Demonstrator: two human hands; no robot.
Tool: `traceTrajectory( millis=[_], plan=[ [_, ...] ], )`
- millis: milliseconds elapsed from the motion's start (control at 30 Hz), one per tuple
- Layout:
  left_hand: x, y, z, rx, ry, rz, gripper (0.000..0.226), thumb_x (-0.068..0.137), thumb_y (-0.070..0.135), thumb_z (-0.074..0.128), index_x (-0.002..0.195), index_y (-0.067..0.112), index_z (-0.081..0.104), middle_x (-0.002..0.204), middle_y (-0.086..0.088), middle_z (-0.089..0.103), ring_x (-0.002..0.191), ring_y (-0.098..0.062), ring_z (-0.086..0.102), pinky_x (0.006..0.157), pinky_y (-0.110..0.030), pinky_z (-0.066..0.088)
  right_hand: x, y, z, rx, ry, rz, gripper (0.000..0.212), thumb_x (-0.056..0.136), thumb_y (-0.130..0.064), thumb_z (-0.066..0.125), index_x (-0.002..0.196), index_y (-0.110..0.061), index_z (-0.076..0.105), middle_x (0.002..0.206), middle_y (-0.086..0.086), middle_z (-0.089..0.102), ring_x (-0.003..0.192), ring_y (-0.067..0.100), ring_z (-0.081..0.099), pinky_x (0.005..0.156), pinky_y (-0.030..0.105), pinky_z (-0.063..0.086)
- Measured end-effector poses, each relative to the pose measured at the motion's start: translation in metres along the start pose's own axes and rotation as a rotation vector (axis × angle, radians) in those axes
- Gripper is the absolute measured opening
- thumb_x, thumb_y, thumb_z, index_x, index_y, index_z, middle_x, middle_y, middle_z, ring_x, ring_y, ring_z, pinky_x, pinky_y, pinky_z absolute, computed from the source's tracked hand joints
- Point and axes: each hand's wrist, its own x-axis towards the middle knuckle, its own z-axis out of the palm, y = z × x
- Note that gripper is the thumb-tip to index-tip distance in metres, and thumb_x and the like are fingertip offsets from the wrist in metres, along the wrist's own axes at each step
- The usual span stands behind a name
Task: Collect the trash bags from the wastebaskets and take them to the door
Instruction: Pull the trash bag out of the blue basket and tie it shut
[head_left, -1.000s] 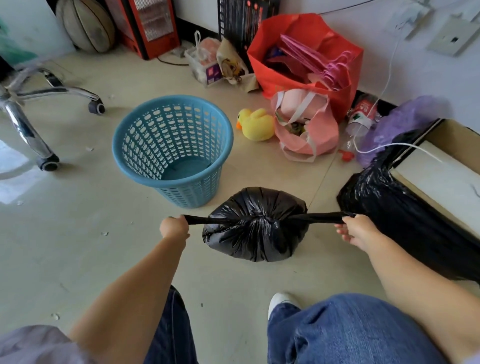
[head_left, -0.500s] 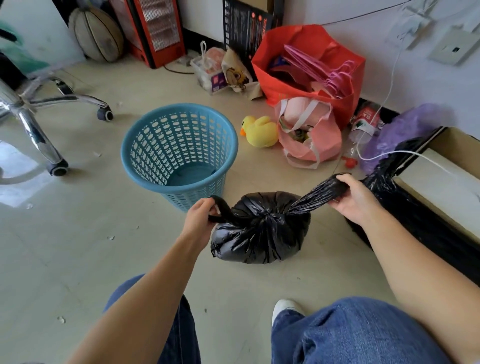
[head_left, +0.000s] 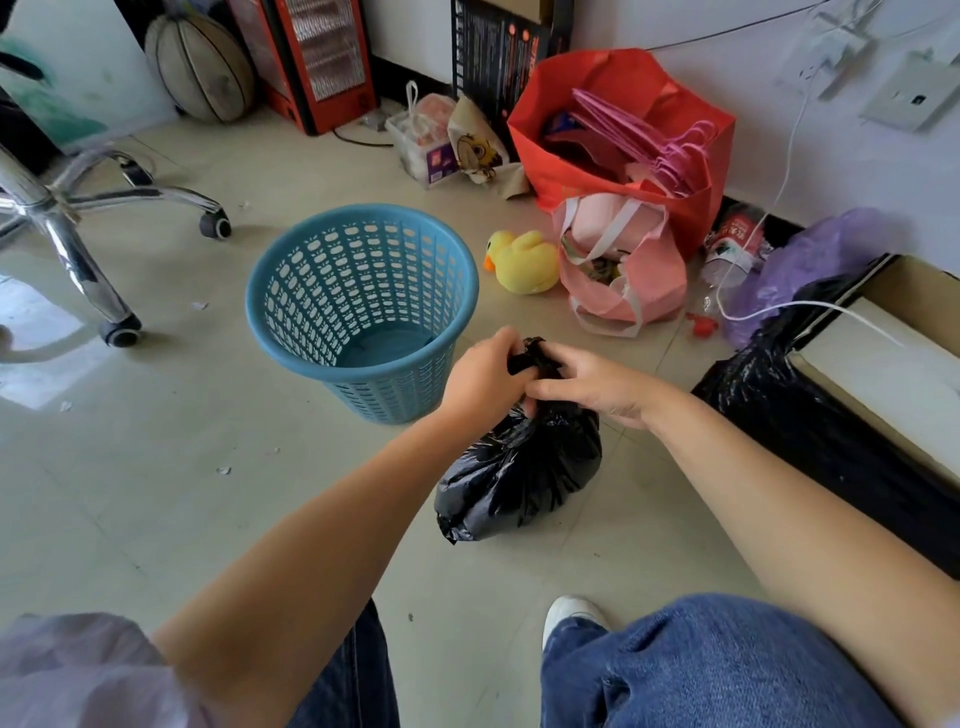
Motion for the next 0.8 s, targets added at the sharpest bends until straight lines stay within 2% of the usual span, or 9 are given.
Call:
traceTrajectory(
  millis=[67, 133, 200, 233, 300, 367, 600, 733, 800],
  plan=[
    [0.002, -0.008, 0.001, -0.055, 0.000, -0.011, 0.023, 0.079, 0.019, 0.064, 0.092, 0.011, 0.046, 0.078, -0.001, 0.052, 0.074, -0.022, 0.049, 0.067, -0.037, 0.041, 0.001, 0.000, -0.002, -0.209, 0.044, 0.008, 0.027, 0.089, -0.007, 0.059, 0.115, 0.001, 0.054, 0.085, 0.013, 0.064, 0.074, 0.011, 0.061, 0.081, 0.027, 0.046],
    [0.002, -0.014, 0.003, -0.118, -0.108, 0.046, 0.038, 0.082, 0.014, 0.064, 0.118, 0.013, 0.050, 0.115, -0.005, 0.054, 0.109, -0.020, 0.051, 0.095, -0.031, 0.042, 0.000, 0.000, -0.002, -0.297, 0.057, 0.051, 0.016, 0.087, -0.007, 0.060, 0.098, 0.005, 0.059, 0.071, 0.005, 0.063, 0.071, 0.012, 0.057, 0.074, 0.025, 0.043],
    [0.002, -0.015, 0.001, -0.161, -0.309, 0.054, 0.049, 0.088, 0.010, 0.059, 0.135, 0.014, 0.045, 0.145, 0.000, 0.039, 0.136, -0.013, 0.034, 0.108, -0.021, 0.025, 0.000, -0.003, -0.002, -0.320, -0.001, 0.082, 0.014, 0.085, -0.006, 0.059, 0.092, 0.006, 0.061, 0.067, 0.001, 0.061, 0.074, 0.013, 0.055, 0.074, 0.023, 0.041],
    [0.003, -0.015, 0.000, -0.161, -0.403, 0.030, 0.045, 0.090, 0.011, 0.057, 0.134, 0.013, 0.049, 0.144, 0.001, 0.041, 0.134, -0.010, 0.037, 0.105, -0.018, 0.026, -0.001, -0.004, -0.003, -0.327, -0.032, 0.096, 0.011, 0.085, -0.006, 0.059, 0.089, 0.002, 0.063, 0.067, 0.001, 0.060, 0.076, 0.012, 0.055, 0.076, 0.023, 0.041],
    [0.005, -0.017, -0.002, -0.123, -0.502, -0.022, 0.029, 0.092, 0.019, 0.058, 0.119, 0.009, 0.062, 0.107, -0.004, 0.059, 0.094, -0.011, 0.056, 0.079, -0.017, 0.039, -0.003, -0.002, -0.009, -0.318, -0.045, 0.127, 0.008, 0.087, -0.008, 0.058, 0.090, -0.006, 0.065, 0.068, 0.000, 0.060, 0.078, 0.012, 0.055, 0.078, 0.022, 0.041],
    [0.006, -0.025, -0.004, -0.098, -0.498, -0.081, 0.027, 0.091, 0.027, 0.060, 0.098, 0.002, 0.065, 0.078, -0.006, 0.050, 0.068, -0.015, 0.043, 0.059, -0.024, 0.030, -0.004, 0.005, -0.020, -0.295, 0.019, 0.137, 0.010, 0.088, -0.009, 0.057, 0.093, -0.006, 0.065, 0.065, 0.000, 0.059, 0.076, 0.013, 0.055, 0.079, 0.023, 0.041],
    [0.011, -0.051, 0.002, -0.325, -0.330, -0.250, 0.027, 0.090, 0.022, 0.060, 0.064, 0.020, 0.055, 0.062, 0.005, 0.044, 0.060, -0.008, 0.040, 0.060, -0.024, 0.030, 0.001, 0.062, -0.035, -0.201, 0.270, 0.186, 0.012, 0.088, -0.014, 0.059, 0.076, -0.015, 0.059, 0.070, -0.002, 0.063, 0.075, 0.013, 0.058, 0.092, 0.032, 0.042],
    [0.022, -0.050, 0.016, -0.568, -0.247, -0.255, 0.021, 0.084, 0.020, 0.061, 0.063, 0.020, 0.063, 0.071, -0.003, 0.059, 0.071, -0.019, 0.047, 0.071, -0.034, 0.036, 0.015, 0.068, -0.036, -0.180, 0.463, 0.106, 0.016, 0.093, -0.020, 0.055, 0.077, -0.017, 0.057, 0.071, -0.003, 0.058, 0.074, 0.015, 0.054, 0.079, 0.030, 0.040],
    [0.029, -0.044, 0.012, -0.521, -0.249, -0.234, 0.023, 0.085, 0.020, 0.060, 0.062, 0.021, 0.057, 0.066, -0.002, 0.057, 0.064, -0.017, 0.045, 0.065, -0.032, 0.035, 0.018, 0.060, -0.039, -0.189, 0.509, 0.077, 0.017, 0.094, -0.022, 0.053, 0.078, -0.018, 0.057, 0.072, -0.004, 0.058, 0.074, 0.015, 0.055, 0.076, 0.030, 0.041]
  ],
)
